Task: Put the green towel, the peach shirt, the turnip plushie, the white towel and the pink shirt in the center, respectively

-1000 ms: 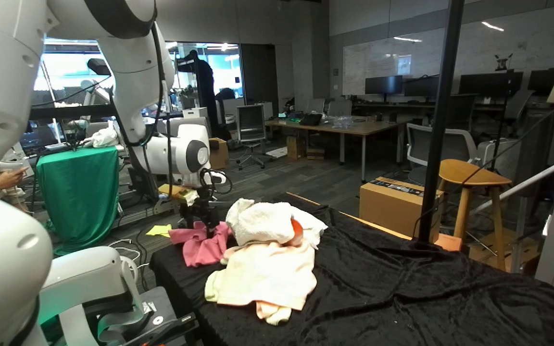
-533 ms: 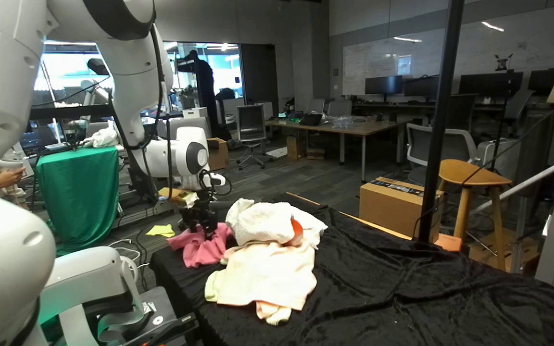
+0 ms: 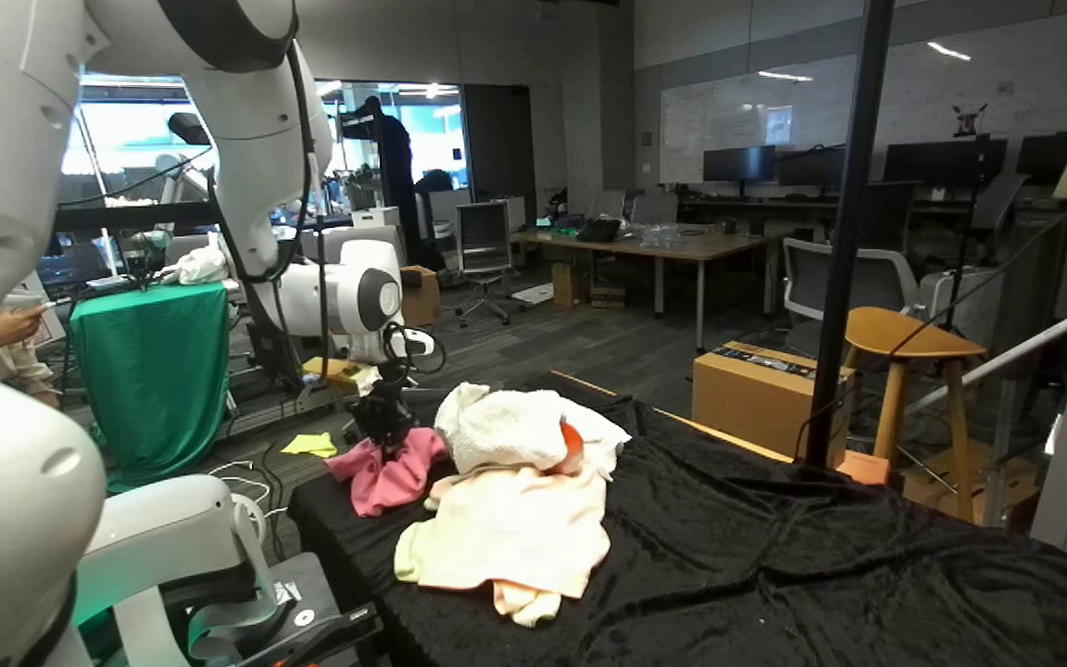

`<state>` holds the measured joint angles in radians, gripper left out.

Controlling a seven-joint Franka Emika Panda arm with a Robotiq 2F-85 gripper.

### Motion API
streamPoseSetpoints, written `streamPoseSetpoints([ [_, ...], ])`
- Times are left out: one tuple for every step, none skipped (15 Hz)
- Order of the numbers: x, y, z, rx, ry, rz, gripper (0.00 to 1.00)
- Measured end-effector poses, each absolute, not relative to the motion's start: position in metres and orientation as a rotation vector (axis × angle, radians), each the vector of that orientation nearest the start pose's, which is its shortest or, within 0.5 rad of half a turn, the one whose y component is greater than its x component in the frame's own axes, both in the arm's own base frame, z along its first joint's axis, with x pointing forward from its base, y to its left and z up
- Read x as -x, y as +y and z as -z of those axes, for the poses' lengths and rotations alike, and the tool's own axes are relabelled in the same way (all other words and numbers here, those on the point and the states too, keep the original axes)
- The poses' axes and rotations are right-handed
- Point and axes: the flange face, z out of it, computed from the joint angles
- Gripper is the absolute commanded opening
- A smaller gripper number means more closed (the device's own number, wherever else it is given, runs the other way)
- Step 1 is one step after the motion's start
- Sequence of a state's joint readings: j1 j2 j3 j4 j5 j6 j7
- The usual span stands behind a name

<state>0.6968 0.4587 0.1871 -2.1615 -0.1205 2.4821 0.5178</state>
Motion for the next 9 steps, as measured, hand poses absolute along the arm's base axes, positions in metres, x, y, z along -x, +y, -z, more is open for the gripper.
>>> streamPoseSetpoints([
  [-0.347,0.427,-0.177,3.126,-0.718,-0.170,0.11],
  [-0.348,0.427,-0.180,3.129,-0.718,-0.169,0.12],
  [-0.349,0.426,-0.185,3.135,-0.719,-0.168,0.12],
  [-0.350,0.426,-0.190,3.142,-0.720,-0.163,0.12],
  [-0.351,0.425,-0.196,3.149,-0.720,-0.152,0.12],
  [-0.353,0.424,-0.204,3.159,-0.715,-0.132,0.12],
  [-0.355,0.423,-0.214,3.171,-0.707,-0.100,0.11],
  [-0.358,0.422,-0.225,3.186,-0.693,-0.058,0.12],
  [-0.360,0.421,-0.236,3.200,-0.676,-0.009,0.12],
])
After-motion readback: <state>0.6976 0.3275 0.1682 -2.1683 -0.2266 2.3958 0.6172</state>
